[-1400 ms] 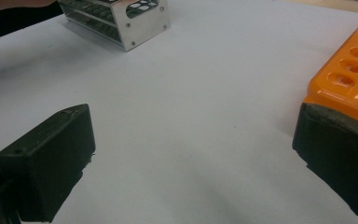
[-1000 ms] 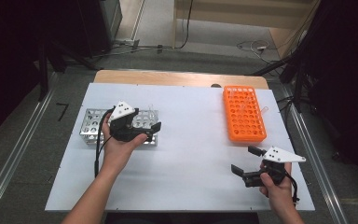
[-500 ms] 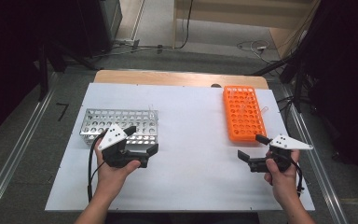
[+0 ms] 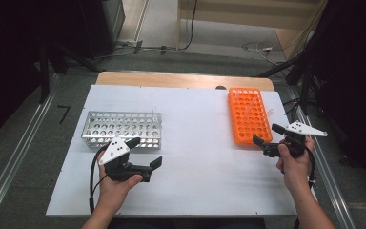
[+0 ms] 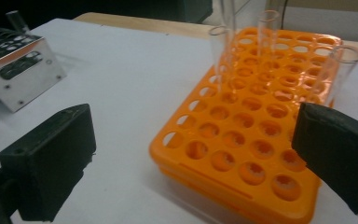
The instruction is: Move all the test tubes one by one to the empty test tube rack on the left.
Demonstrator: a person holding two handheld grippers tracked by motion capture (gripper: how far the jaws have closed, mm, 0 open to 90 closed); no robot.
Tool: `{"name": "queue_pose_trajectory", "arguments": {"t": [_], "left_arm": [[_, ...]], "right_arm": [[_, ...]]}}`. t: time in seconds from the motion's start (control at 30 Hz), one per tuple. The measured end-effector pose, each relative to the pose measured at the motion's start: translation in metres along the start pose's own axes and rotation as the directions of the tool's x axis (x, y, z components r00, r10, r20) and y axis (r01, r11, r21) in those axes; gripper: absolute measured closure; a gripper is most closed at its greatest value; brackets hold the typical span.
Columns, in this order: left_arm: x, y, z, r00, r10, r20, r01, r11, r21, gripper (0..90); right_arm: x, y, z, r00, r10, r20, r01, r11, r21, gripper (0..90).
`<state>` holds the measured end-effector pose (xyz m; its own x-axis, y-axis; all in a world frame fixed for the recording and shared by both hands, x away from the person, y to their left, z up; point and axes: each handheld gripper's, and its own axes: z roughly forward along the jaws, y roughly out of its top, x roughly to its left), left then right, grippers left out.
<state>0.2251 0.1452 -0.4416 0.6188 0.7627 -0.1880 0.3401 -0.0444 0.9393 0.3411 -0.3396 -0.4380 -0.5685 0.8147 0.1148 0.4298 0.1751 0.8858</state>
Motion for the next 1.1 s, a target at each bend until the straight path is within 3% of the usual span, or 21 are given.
{"name": "queue_pose_trajectory", "arguments": {"t": [0.17,0.27,0.43,0.57,0.9,1.1], "left_arm": [[0.001,0.0,-0.001,1.0,-0.008,-0.004,0.008,1.0,-0.004,0.0],[0.001,0.0,-0.001,1.0,-0.008,-0.001,0.008,1.0,-0.006,0.0],[0.0,-0.001,0.001,0.9999,-0.013,0.001,0.013,0.9999,-0.001,0.0],[0.0,-0.001,0.001,0.9999,-0.014,0.001,0.014,0.9999,-0.001,0.0],[0.001,-0.001,0.0,0.9998,-0.021,0.002,0.021,0.9998,-0.005,0.0],[0.0,-0.002,0.002,0.9998,-0.017,0.004,0.017,0.9998,0.003,0.0]], "right_arm": [[-0.015,0.002,0.008,0.9986,0.023,0.048,-0.023,1.0,0.002,5.9],[-0.024,0.003,0.014,0.9939,0.052,0.098,-0.053,0.999,0.005,21.9],[-0.039,0.003,0.026,0.9823,0.1,0.158,-0.106,0.994,0.03,35.6],[-0.047,0.003,0.036,0.9778,0.112,0.177,-0.12,0.992,0.036,45.5],[-0.058,0.005,0.054,0.9657,0.099,0.24,-0.113,0.992,0.049,56.8],[-0.061,0.003,0.06,0.9683,0.091,0.233,-0.107,0.993,0.054,62.7]]}}
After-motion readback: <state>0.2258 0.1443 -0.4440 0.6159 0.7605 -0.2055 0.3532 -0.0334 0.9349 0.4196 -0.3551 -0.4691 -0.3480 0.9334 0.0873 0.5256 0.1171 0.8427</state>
